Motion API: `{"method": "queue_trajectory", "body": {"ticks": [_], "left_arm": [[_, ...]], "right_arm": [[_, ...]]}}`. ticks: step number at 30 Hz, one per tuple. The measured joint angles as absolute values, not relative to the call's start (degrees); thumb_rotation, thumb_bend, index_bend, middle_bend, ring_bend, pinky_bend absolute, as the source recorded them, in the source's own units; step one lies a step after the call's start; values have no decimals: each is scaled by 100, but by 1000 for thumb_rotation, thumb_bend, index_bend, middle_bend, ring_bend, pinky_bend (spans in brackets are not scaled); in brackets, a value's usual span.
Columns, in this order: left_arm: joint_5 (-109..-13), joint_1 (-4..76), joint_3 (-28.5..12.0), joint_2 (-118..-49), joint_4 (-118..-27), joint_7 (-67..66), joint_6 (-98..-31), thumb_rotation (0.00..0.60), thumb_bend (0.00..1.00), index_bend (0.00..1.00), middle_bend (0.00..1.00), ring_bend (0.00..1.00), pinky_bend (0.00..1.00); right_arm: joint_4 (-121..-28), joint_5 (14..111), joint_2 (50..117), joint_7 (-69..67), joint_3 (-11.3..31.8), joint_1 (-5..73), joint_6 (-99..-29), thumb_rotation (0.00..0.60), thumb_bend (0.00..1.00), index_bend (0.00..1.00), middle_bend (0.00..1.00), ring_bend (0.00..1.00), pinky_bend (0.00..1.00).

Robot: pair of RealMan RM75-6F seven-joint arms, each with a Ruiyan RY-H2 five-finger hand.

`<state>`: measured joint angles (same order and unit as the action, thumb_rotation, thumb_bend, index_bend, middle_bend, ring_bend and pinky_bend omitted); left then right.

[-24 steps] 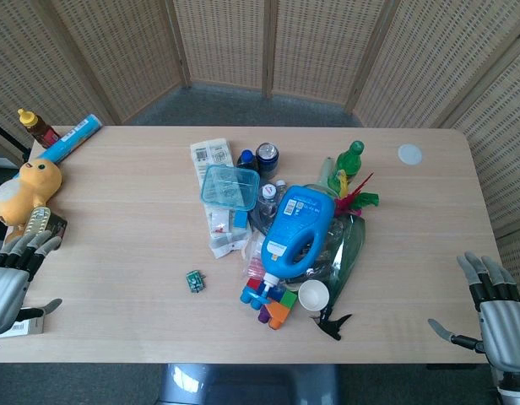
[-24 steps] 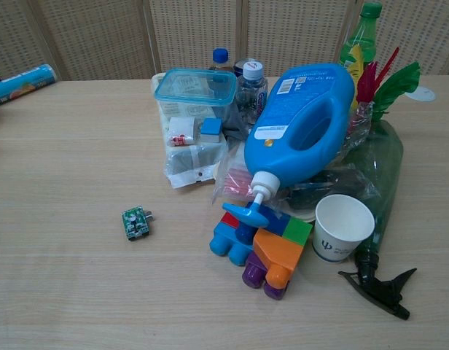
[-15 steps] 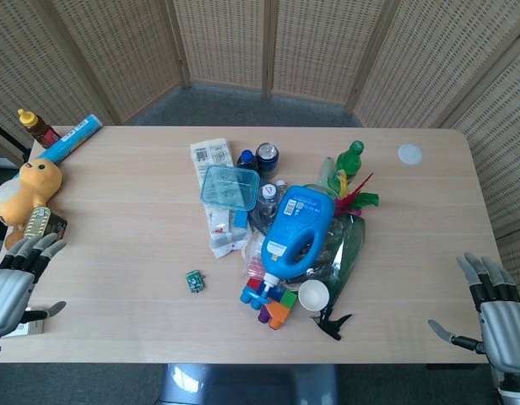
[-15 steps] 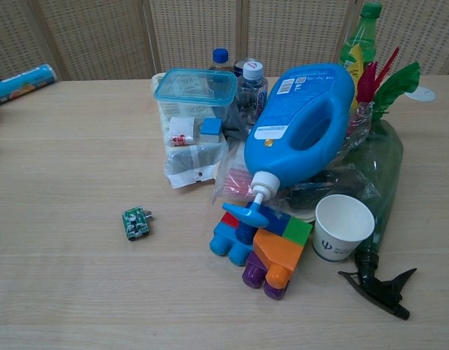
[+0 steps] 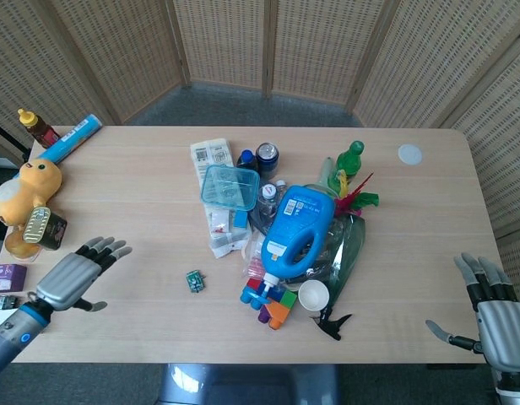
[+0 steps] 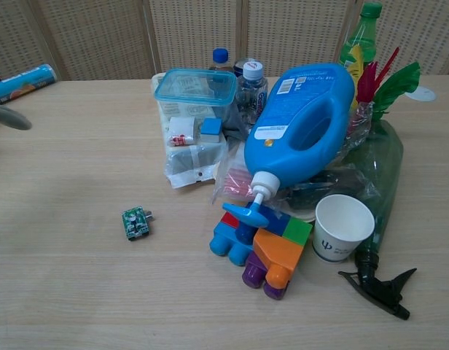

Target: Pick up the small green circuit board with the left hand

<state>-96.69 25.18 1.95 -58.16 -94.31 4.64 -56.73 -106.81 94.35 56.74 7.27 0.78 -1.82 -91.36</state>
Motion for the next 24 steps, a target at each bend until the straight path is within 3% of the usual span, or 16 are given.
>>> {"method": "queue_trajectory", "body": {"ticks": [8, 24], "left_arm": [[-9472, 3279, -46, -6444, -9279, -107, -4767, 600, 0, 225, 0, 0, 0], [-7853, 4043, -320, -7547, -9299, -2239, -3803, 600, 0, 185, 0, 0, 0]], "right_arm": [[-10695, 9472, 5656, 669, 52, -177, -9122, 404, 0, 0, 0, 0, 0], [-10689, 9407, 5479, 220, 85, -203, -9215, 404, 0, 0, 0, 0, 0]]}}
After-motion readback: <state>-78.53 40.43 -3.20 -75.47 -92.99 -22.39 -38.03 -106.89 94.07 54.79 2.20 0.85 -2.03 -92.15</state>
